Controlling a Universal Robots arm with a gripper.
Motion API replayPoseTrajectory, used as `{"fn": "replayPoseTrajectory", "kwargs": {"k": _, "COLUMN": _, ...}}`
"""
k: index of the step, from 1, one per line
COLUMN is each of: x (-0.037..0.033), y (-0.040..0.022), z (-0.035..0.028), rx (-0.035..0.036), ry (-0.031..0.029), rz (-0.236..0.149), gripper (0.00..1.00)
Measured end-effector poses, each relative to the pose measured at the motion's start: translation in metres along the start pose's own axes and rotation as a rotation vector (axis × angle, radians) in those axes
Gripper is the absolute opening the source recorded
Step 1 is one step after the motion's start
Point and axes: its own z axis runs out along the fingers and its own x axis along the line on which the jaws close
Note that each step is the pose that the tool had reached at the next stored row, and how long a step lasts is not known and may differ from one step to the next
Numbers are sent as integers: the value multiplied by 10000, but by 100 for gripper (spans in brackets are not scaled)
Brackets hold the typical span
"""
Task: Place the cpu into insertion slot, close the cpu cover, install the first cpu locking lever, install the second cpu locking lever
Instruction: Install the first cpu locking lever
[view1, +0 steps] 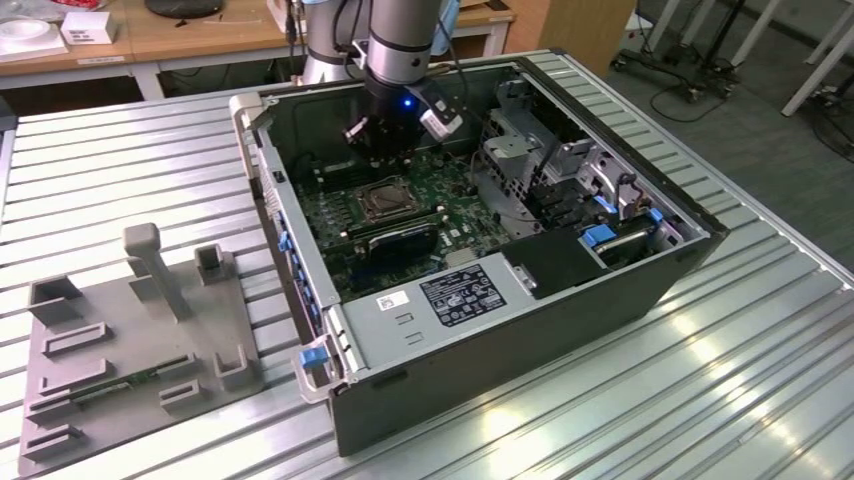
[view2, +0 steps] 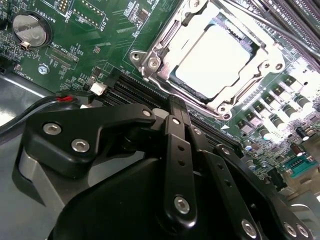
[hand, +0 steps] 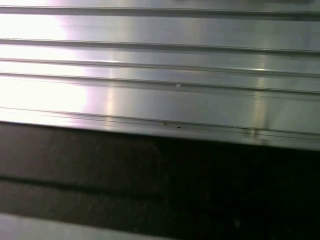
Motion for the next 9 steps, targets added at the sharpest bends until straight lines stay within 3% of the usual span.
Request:
{"fn": "replayPoseTrajectory", "kwargs": {"k": 7, "x": 0, "y": -2, "z": 0, "rx": -2, "ry": 1, "rz": -1, "gripper": 11}}
{"fn": "replayPoseTrajectory", "kwargs": {"k": 9, "x": 0, "y": -4, "z": 0, "rx": -60, "ry": -3, "rz": -10, "gripper": 11}}
